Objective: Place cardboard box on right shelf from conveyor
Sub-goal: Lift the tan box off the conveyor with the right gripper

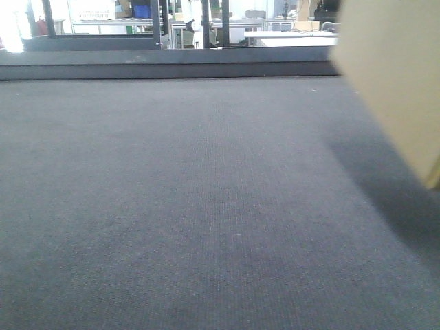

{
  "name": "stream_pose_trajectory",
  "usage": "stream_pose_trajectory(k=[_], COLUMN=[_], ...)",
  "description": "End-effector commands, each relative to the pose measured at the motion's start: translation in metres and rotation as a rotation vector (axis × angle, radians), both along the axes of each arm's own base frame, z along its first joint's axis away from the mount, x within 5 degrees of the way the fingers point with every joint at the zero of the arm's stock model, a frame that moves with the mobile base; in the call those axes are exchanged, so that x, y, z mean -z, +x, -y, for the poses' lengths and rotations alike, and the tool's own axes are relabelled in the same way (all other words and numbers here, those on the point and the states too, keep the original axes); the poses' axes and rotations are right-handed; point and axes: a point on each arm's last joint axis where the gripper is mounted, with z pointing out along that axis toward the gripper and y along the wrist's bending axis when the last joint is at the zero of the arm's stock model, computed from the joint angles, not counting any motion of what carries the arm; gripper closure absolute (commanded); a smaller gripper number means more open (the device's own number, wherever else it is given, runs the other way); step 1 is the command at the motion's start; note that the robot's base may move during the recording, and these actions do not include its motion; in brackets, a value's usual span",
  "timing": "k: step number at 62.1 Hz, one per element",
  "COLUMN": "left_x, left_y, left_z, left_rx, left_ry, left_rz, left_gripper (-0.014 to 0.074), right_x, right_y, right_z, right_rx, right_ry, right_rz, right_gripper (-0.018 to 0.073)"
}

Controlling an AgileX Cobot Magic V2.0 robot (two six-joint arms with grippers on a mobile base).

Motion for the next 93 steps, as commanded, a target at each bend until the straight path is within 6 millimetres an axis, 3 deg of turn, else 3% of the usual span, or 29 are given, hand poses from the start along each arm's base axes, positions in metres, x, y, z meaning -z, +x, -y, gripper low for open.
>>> stream_pose_trajectory(k=[1,11,30,61,93], left_x=[-0.009,-0.009,-0.009,-0.009,-0.009], left_y=[0.000,0.000,0.000,0.000,0.000], left_z=[0.000,0.000,0.000,0.000,0.000], left_rx=[-0.003,-0.003,-0.003,-0.003,-0.003], left_ry=[-0.011,-0.011,-0.011,-0.011,-0.011], left_rz=[0.088,0.088,0.088,0.088,0.088], left_gripper=[0.0715,0.0715,0.0715,0.0715,0.0715], right_x=[-0.021,-0.015,-0.002,0.058,0.063], right_y=[-0.014,-0.033,-0.077,-0.145,-0.149], right_z=[0.021,0.043,0.053,0.062,0.063], right_rx=[-0.002,-0.054,-0.077,-0.079,-0.078], right_ry=[0.015,-0.077,-0.093,-0.046,-0.045], right_rz=[0.179,0.294,0.623,0.984,0.991], right_gripper=[0.0498,0.0518,0.0518,0.0518,0.0518])
